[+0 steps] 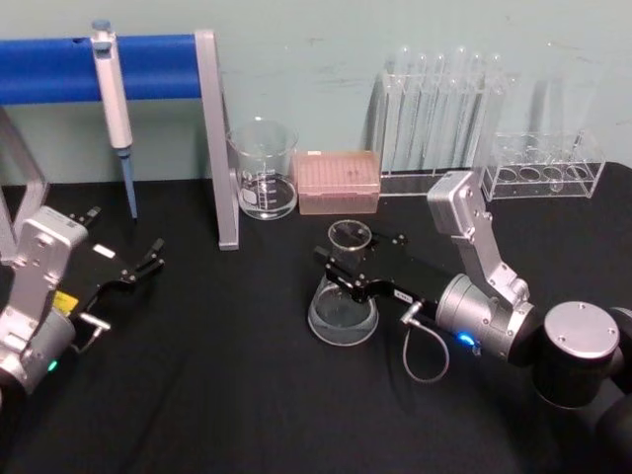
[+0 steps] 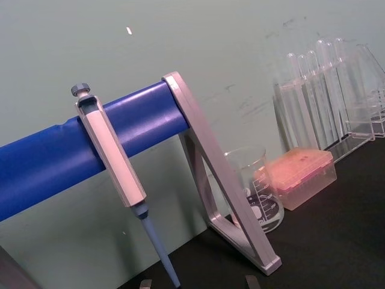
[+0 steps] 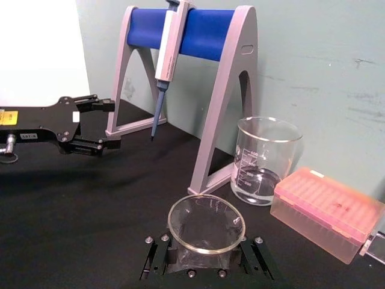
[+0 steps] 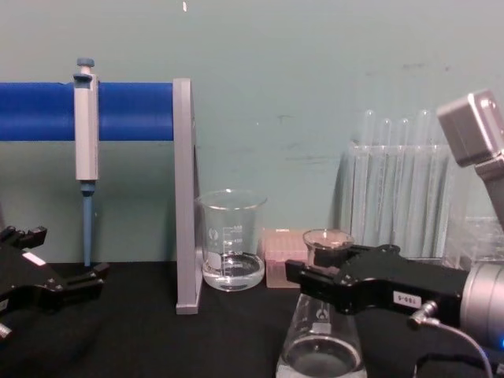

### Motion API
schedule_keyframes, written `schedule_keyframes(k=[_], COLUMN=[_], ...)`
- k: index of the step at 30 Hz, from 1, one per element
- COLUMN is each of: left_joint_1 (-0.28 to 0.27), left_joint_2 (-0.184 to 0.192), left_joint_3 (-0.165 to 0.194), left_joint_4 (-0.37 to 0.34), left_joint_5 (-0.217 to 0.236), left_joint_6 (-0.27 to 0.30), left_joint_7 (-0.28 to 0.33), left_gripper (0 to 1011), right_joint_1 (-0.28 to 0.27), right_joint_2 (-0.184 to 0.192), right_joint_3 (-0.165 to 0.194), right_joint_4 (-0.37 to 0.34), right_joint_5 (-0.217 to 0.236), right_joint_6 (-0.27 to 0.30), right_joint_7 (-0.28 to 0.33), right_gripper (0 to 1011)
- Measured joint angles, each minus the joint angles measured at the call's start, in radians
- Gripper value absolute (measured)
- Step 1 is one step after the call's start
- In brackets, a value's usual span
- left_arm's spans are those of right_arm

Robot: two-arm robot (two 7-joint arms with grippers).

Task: Grasp the erlenmeyer flask with one hand, shake it three times, then place it back.

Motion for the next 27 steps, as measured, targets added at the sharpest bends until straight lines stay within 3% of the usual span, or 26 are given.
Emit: schedule_keyframes(k=[9,27], left_joint_1=[0.000,0.000], left_joint_2=[0.000,0.000], left_joint_3=[0.000,0.000], left_joint_4=[0.000,0.000], left_joint_5=[0.000,0.000], left_joint_6=[0.000,0.000], left_joint_7=[0.000,0.000], left_gripper=[1001,1001], right_joint_1=[-0.015,-0.060], right_joint_2=[0.001,0.028], right_joint_3=[0.018,0.099], right_joint_4=[-0.041,-0.267], right_joint_5=[0.005,-0.006], right_joint_6=[0.021,0.152], right_joint_7=[-0.032,-0.154], right_gripper=[449,449])
